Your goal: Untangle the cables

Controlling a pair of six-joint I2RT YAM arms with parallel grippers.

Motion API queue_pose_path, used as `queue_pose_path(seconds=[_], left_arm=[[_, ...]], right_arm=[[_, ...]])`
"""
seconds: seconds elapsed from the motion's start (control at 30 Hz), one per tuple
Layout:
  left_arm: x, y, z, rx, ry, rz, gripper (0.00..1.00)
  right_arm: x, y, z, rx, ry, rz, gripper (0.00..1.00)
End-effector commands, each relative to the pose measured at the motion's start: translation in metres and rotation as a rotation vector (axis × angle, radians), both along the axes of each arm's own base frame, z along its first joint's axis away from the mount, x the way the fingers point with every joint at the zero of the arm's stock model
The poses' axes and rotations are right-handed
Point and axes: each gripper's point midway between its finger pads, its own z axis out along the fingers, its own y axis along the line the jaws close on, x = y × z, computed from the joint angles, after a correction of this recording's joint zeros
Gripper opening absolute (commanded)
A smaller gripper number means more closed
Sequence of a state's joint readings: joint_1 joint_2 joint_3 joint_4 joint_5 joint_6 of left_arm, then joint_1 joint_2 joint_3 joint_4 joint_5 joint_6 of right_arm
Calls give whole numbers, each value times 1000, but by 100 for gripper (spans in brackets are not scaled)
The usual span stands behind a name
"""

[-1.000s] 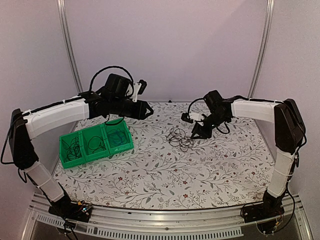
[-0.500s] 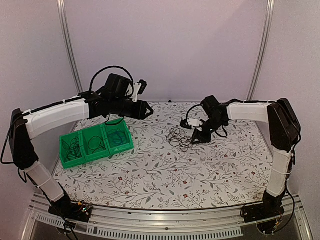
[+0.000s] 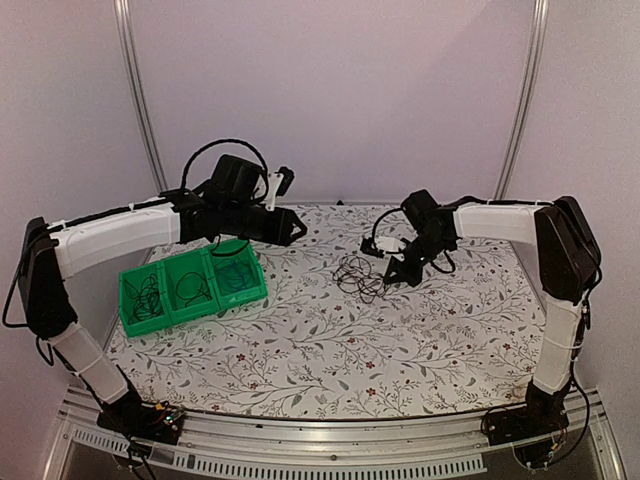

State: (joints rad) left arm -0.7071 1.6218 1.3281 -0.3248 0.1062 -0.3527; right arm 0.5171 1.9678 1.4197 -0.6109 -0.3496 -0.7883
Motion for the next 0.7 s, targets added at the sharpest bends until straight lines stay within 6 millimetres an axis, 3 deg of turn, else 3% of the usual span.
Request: queue_pose_path(seconds=[0.0, 0.2, 0.3, 0.47, 0.67], left_arm=[[-5, -20, 15, -49, -71, -79, 40], [-39, -66, 60, -48, -371, -314, 46], [-51, -81, 70, -55, -453, -374, 47], [-51, -98, 85, -68, -548, -363, 49], [-33, -111, 84, -142, -599, -282, 51]], right_arm=[[4, 16, 72, 107, -52, 1, 0], [-16, 40, 224, 357, -111, 83, 0], [-25, 42, 265, 424, -149, 112, 0], [-37, 45, 327, 545, -210, 130, 0], [-52, 49, 372, 641, -252, 135, 0]])
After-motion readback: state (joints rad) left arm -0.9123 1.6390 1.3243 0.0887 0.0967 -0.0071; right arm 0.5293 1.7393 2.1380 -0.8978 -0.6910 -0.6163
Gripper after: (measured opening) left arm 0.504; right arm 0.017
